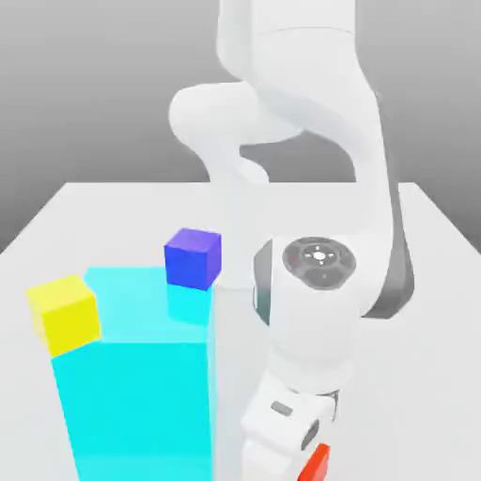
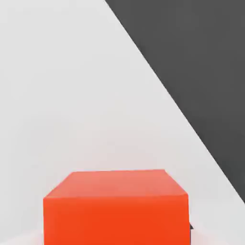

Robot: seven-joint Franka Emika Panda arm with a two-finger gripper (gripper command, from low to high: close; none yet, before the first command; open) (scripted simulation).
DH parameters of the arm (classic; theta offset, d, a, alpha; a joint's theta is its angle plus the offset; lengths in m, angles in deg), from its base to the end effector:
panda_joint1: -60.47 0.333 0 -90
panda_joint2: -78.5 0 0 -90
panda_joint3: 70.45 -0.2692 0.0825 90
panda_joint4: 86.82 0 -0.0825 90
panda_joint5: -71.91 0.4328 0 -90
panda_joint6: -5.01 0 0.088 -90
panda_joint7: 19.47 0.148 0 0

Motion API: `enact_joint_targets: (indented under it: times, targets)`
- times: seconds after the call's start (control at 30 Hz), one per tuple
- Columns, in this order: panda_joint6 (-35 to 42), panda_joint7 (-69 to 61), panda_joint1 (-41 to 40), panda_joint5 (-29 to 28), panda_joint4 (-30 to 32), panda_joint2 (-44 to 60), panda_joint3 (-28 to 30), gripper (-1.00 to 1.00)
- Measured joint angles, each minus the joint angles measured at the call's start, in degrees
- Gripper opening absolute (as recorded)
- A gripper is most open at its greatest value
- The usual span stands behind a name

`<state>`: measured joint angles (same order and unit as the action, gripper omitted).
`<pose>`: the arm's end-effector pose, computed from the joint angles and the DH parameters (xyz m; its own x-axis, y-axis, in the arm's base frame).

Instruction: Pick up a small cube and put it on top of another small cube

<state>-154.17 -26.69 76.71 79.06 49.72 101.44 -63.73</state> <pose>0.4931 0.0694 0.0255 0.9830 0.1836 -0.0002 0.1836 -0.9830 0.0014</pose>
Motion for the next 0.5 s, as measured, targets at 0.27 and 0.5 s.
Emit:
enact_joint_targets:
  times: [0.27,0.5]
  targets:
    - [14.0,-0.8,-0.9,0.2,2.1,-15.4,1.7,-1.00]
    - [26.4,-0.5,-4.1,-2.0,3.6,-29.0,3.0,-1.00]
